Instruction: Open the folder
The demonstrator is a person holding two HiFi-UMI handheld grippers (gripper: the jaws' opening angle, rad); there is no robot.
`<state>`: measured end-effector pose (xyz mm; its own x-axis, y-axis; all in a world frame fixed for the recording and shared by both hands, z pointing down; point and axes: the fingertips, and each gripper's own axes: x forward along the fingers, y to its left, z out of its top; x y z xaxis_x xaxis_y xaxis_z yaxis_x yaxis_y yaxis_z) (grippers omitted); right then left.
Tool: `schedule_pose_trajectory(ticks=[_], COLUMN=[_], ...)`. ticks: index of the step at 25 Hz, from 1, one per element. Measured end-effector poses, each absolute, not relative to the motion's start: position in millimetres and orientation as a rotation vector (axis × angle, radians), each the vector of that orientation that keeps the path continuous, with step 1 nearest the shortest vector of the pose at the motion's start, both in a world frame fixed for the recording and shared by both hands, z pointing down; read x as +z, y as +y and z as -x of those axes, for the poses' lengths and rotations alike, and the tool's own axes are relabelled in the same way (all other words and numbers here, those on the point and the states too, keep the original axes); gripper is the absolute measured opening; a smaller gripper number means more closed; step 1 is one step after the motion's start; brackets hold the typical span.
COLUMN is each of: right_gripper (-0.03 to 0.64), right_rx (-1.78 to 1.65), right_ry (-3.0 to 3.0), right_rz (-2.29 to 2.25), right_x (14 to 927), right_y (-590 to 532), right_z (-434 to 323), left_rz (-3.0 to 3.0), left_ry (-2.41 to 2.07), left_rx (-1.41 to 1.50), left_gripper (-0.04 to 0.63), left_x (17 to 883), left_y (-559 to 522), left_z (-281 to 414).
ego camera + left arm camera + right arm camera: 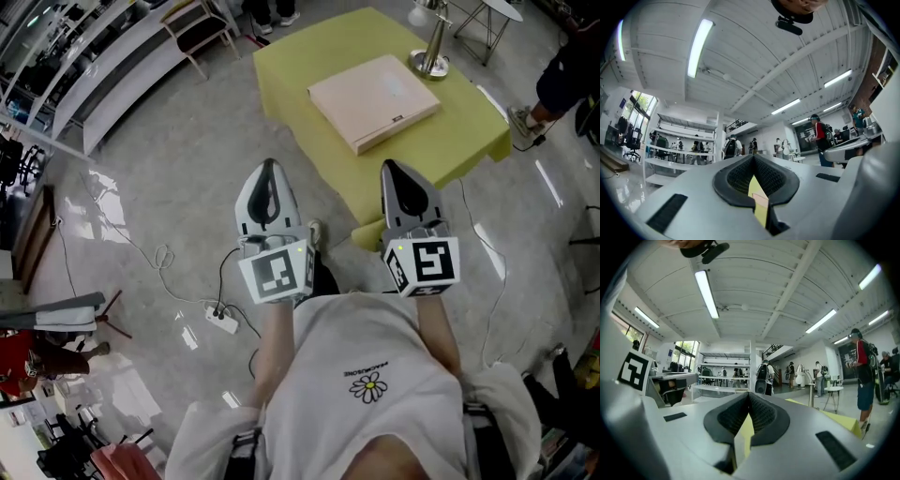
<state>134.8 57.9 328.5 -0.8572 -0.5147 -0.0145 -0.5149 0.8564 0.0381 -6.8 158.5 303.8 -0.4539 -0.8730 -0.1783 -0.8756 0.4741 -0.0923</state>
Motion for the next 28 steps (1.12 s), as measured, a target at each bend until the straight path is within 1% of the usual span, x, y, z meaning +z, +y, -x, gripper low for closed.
schedule_pose_trajectory(ticks=[2,4,5,8,9,14,17,21,27,28], right_gripper=[0.012,0.012,0.012,0.012,0.012,0.012,0.012,0.012,0.012,0.012], right_rx=[0.103,0.062,0.039,0.010,-0.001,-0.122,-0.152,-0.165,-0.182,-0.212], right_ry=[3.027,3.026,3.027,3.041,3.045,3.035,3.006,2.965,2.932,2.925], right_rz=[0.870,0.898,0.914,0.964,0.983,1.086,1.142,1.174,1.200,1.202], right_x=[328.3,335.4,339.5,347.5,349.3,357.0,358.5,358.3,351.4,352.2], right_y=[44.7,29.2,21.1,-2.3,-10.7,-57.0,-85.5,-117.1,-133.3,-134.1], right_z=[-122.0,-110.4,-104.1,-81.2,-72.8,-32.1,-9.1,31.0,83.6,89.6], left_rz=[1.534,1.527,1.517,1.533,1.560,1.696,1.717,1.748,1.797,1.816], left_ry=[2.506,2.465,2.423,2.242,2.212,2.219,2.156,2.121,2.068,2.084], left_rx=[0.063,0.066,0.003,-0.338,-0.367,-0.217,-0.322,-0.308,-0.346,-0.310], left_gripper=[0.014,0.014,0.014,0.014,0.014,0.014,0.014,0.014,0.014,0.014], left_x=[299.1,296.6,296.1,296.2,295.9,299.7,304.5,304.5,303.9,305.8], left_y=[140.8,121.9,111.5,75.7,63.2,10.4,-19.0,-54.1,-70.9,-71.8], left_z=[21.2,31.2,35.3,49.7,57.2,105.3,131.0,172.8,224.2,231.6])
